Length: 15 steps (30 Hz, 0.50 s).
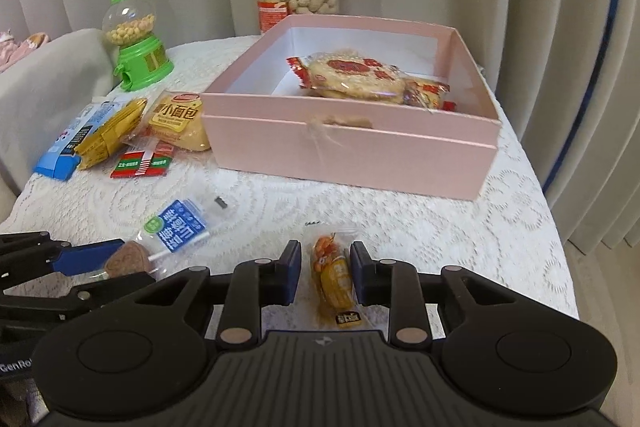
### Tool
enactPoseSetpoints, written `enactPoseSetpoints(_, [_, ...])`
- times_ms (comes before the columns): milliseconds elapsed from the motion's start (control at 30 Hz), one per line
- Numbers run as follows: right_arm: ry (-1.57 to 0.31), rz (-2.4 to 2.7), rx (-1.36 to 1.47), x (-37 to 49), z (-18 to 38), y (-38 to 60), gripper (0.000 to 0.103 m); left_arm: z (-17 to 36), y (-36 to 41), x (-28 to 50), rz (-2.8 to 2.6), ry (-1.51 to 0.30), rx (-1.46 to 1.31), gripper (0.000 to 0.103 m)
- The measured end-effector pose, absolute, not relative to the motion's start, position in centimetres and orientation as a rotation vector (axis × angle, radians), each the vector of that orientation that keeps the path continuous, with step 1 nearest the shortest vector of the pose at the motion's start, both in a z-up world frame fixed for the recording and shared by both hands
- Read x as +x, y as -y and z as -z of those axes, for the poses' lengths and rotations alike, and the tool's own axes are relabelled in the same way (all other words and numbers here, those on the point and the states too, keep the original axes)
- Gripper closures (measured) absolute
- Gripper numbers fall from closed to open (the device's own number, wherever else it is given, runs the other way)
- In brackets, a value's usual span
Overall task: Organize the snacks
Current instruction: 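Drop the cookie packet into the pink box with the left tool while the right tool drops the orange cake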
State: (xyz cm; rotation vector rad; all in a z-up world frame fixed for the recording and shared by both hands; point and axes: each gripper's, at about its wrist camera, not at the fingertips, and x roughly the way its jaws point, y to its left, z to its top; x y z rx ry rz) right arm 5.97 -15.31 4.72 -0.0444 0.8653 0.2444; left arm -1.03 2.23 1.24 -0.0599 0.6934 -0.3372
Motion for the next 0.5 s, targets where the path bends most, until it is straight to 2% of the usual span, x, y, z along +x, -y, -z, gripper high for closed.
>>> enactPoseSetpoints(200, [-0.8,-0.245,-0.094,4.0,-6.2,15.3,0.083,-1.3,-1.9,-1.1,0.332,-0.692,-0.027,0.06])
enactPoseSetpoints(333, [-0.779,-0.248,-0.046,2.9,-7.9,17.2,0.086,-1.7,-2.4,-1.3,0.323,-0.677,-0.114,0.062])
enactPoseSetpoints(500, [-0.656,-0.257,0.019,2.8,-13.1,19.4,0.086,-6.5,-2.0,-1.0,0.357,-0.498,-0.148,0.062])
